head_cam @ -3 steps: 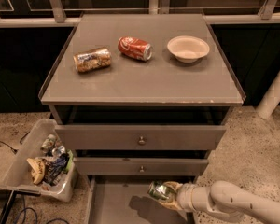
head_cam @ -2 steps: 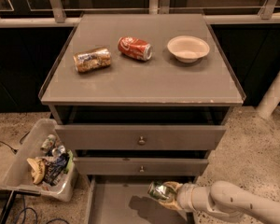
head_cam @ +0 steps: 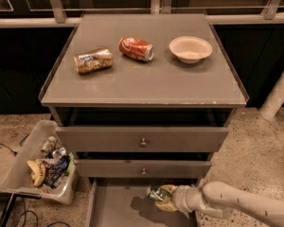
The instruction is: Place green can into bottom drawer
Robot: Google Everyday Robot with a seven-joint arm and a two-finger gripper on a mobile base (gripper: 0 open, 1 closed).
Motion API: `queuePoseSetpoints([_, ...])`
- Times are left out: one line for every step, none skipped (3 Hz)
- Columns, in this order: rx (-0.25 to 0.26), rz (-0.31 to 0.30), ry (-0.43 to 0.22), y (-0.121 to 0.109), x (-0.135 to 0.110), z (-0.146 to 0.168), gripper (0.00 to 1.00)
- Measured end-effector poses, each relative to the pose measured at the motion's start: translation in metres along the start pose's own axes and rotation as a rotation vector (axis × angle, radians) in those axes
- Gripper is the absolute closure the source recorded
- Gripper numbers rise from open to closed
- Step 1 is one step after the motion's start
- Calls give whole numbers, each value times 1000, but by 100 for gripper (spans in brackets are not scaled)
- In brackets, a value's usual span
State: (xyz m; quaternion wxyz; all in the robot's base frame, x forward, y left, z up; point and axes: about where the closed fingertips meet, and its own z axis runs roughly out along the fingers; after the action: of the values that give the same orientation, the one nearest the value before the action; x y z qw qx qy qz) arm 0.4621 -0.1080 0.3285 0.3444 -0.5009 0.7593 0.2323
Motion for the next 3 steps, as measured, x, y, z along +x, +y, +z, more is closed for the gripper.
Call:
queuePoseSetpoints([-11,26,4,-8,18,39,100])
queuePoseSetpoints([-7,31,-19,-9,35,72,100])
queuePoseSetpoints([-25,20,-91,-2,51,99,100])
